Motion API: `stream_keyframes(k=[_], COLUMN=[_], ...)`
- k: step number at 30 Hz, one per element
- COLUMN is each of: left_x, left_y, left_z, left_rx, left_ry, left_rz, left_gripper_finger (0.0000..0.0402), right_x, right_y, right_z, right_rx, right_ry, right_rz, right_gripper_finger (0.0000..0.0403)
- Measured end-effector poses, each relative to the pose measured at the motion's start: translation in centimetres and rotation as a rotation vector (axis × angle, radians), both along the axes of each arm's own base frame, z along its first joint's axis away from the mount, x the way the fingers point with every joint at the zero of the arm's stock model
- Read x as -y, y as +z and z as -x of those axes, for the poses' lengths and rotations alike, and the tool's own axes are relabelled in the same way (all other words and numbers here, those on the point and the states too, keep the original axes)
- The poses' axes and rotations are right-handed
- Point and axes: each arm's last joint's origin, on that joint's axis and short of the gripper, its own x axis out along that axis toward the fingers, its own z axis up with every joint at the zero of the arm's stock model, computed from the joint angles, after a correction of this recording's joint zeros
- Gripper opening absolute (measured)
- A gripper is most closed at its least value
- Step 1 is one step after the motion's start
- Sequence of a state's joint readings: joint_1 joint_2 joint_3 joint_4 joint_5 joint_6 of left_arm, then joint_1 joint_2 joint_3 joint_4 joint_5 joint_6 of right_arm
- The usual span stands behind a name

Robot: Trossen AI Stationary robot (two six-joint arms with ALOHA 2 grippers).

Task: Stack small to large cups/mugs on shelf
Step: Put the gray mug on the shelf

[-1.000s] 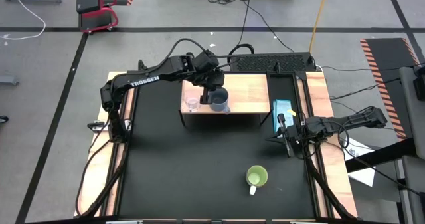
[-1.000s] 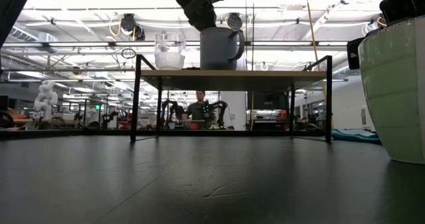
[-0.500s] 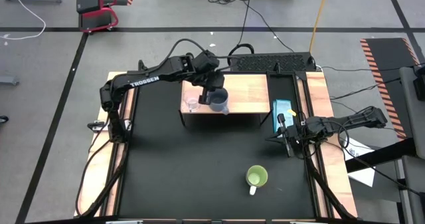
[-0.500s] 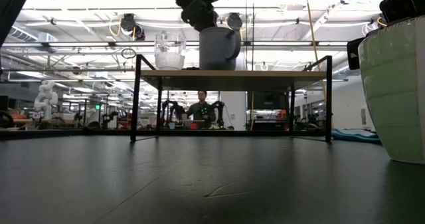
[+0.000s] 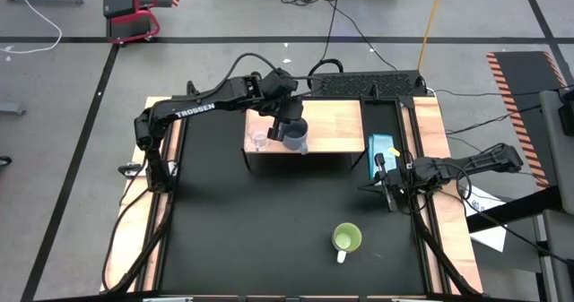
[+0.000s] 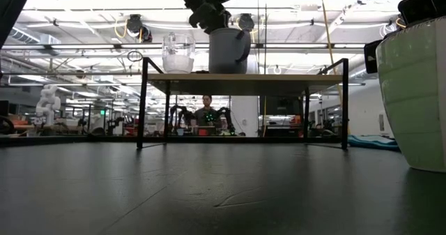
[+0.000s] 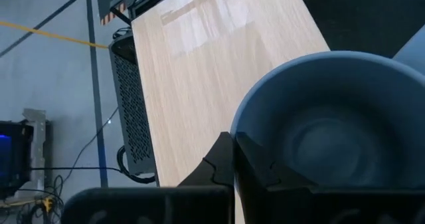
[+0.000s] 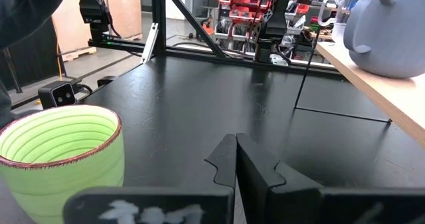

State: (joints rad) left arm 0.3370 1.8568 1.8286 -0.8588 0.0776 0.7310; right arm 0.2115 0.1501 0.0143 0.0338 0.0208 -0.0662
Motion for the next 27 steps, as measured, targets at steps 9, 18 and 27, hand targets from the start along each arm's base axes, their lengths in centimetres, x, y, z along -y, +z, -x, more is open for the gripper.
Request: stream_keyframes(k=[9, 18, 27], left_x=[0.81, 0.85, 0.85], left_y=[-0.04, -0.05, -0.04], left_z=[-0.24, -0.26, -0.26], left_rx=[-0.017, -0.027, -0.034], left_ry=[-0.044, -0.095, -0.142], left_rz=[-0.048, -0.088, -0.125], left_gripper_finger=[0.0, 0.0, 0.0], right_x=[-0.01, -0.01, -0.01], right_y=[-0.09, -0.1, -0.1], right_z=[-0.06, -0.07, -0.07], right_rx=[-0.012, -0.012, -0.013], right_ry=[0.0, 0.0, -0.001], right_rz=[0.002, 0.001, -0.003], right_gripper_finger=[0.0, 0.0, 0.0])
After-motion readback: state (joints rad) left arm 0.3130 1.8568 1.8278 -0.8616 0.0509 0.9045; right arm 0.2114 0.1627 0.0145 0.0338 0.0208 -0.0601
